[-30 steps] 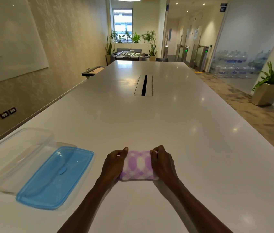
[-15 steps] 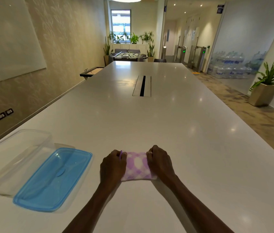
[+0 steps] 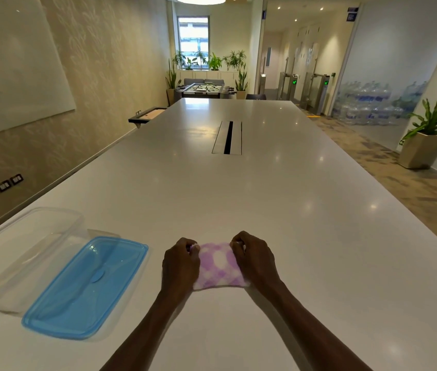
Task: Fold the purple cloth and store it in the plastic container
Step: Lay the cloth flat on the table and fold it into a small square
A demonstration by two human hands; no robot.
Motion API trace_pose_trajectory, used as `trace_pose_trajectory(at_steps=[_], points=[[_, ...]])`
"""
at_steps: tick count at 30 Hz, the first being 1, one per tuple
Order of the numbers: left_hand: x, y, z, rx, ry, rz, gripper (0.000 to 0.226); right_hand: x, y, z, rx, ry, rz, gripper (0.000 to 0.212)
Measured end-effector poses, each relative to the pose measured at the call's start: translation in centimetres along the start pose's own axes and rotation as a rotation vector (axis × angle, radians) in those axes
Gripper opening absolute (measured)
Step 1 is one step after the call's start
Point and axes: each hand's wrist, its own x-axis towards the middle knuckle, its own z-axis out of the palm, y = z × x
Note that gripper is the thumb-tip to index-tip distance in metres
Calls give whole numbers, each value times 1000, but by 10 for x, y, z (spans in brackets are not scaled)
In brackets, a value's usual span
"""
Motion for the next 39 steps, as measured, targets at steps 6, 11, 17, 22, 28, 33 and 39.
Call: trace_pose_trajectory(at_steps=[6,11,17,22,28,33,39], points=[[-3,7,-6,31,5,34,29,-1,-4,-3,-131,40,-60,22],[-25,30,-3,71,49,327,36,-13,-13,-4,-106,136,-285,28],[-36,23,14,224,-178,414,36,-19,-11,8,-215,-233,-264,47],[-31,-3,17,384,-185,386,50,-23,3,13,-301,-295,-251,50],[-25,-9,16,570,-205,474,53,-25,8,19,-384,-304,-256,52],[-13,-10,15,657,-243,676,54,-19,1,16,-395,-351,-218,53],[-5,-3,4,396,-324,607,50,-14,-13,11,-349,-220,-243,44]])
